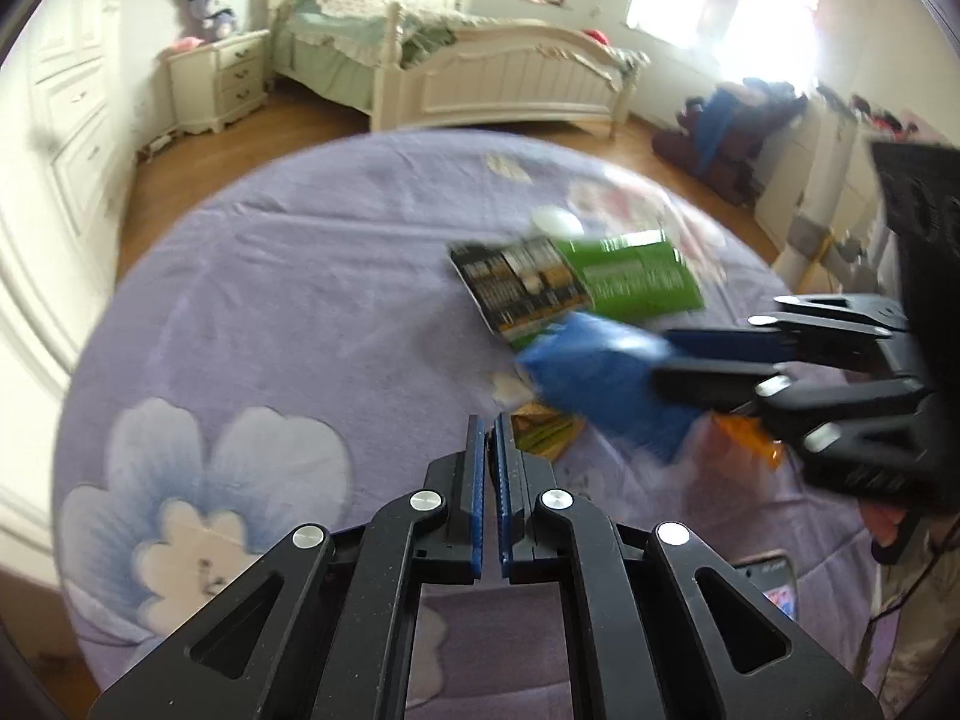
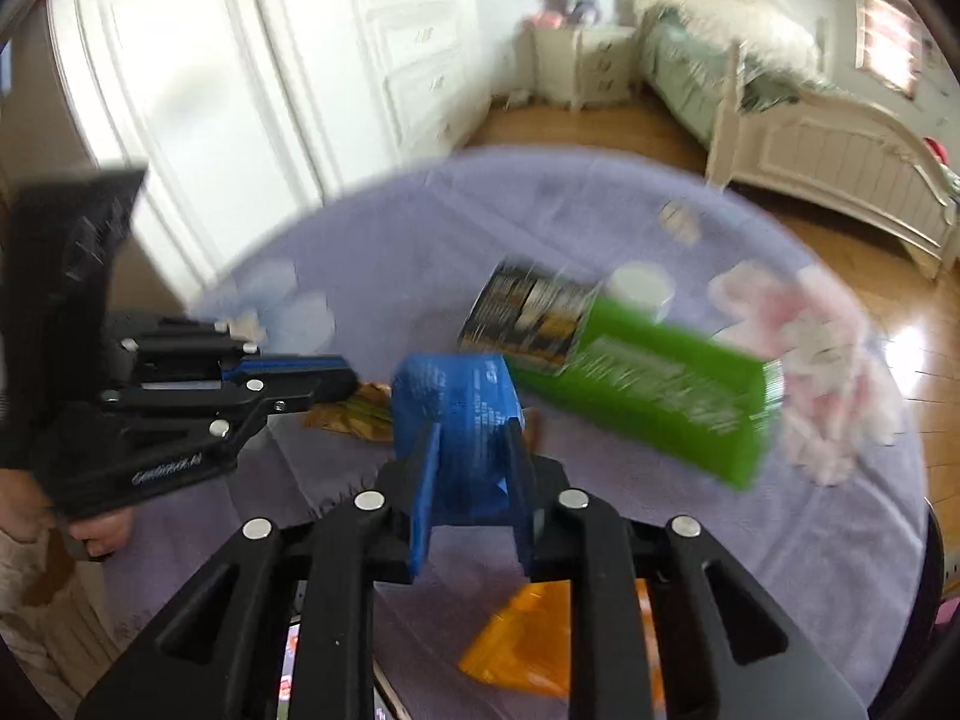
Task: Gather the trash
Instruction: 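Grasp the brown snack wrapper with the left tool while the right tool grasps the blue packet, then carry the wrapper and blue packet over the bin and open both tools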
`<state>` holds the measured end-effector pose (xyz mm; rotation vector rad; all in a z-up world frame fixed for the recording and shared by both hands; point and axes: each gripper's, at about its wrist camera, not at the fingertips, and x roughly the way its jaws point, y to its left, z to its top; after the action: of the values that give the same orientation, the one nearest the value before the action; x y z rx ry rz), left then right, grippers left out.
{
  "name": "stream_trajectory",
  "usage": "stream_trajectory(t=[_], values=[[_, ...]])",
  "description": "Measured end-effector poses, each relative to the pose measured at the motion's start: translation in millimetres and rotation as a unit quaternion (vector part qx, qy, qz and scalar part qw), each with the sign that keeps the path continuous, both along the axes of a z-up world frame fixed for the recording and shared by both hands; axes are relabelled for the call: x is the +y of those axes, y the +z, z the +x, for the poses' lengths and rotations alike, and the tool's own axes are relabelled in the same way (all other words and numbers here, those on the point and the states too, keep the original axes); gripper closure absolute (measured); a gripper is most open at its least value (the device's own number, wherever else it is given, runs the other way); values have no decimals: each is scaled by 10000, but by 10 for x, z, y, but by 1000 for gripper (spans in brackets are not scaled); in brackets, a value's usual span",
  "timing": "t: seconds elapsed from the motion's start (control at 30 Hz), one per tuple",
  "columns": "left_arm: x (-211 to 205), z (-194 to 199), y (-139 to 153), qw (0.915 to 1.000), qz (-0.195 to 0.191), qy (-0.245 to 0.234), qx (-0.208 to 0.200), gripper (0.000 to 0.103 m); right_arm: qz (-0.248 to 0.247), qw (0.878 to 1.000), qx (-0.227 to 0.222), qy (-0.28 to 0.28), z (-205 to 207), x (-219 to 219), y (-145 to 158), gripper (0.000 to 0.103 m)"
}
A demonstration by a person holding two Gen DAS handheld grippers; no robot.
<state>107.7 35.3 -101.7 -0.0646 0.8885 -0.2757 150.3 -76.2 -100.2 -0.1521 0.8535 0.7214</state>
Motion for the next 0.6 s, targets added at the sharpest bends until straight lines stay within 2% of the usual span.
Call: stream_trajectory(t=[0.1, 0.17, 0.23, 0.33, 0.47, 0.6], values=[[72, -11, 259, 9993, -196, 138, -281, 98, 581, 9968, -356, -414, -43, -392, 318, 83], [68, -6, 481, 9980, -330, 186, -506, 98, 941, 9902, -648, -804, -85, -688, 556, 83], [2, 21, 670, 9965, -458, 141, -690, 98, 1060, 9811, -981, -1289, -133, -1004, 729, 83], [-245, 101, 929, 9942, -587, -49, -902, 98, 951, 9629, -1493, -2035, -212, -1451, 895, 83], [-779, 289, 1146, 9912, -741, -429, -1006, 98, 715, 9467, -1699, -2642, -245, -1864, 912, 83], [-1465, 485, 1217, 9867, -821, -940, -1038, 98, 529, 9328, -1698, -3136, -235, -2257, 803, 83]])
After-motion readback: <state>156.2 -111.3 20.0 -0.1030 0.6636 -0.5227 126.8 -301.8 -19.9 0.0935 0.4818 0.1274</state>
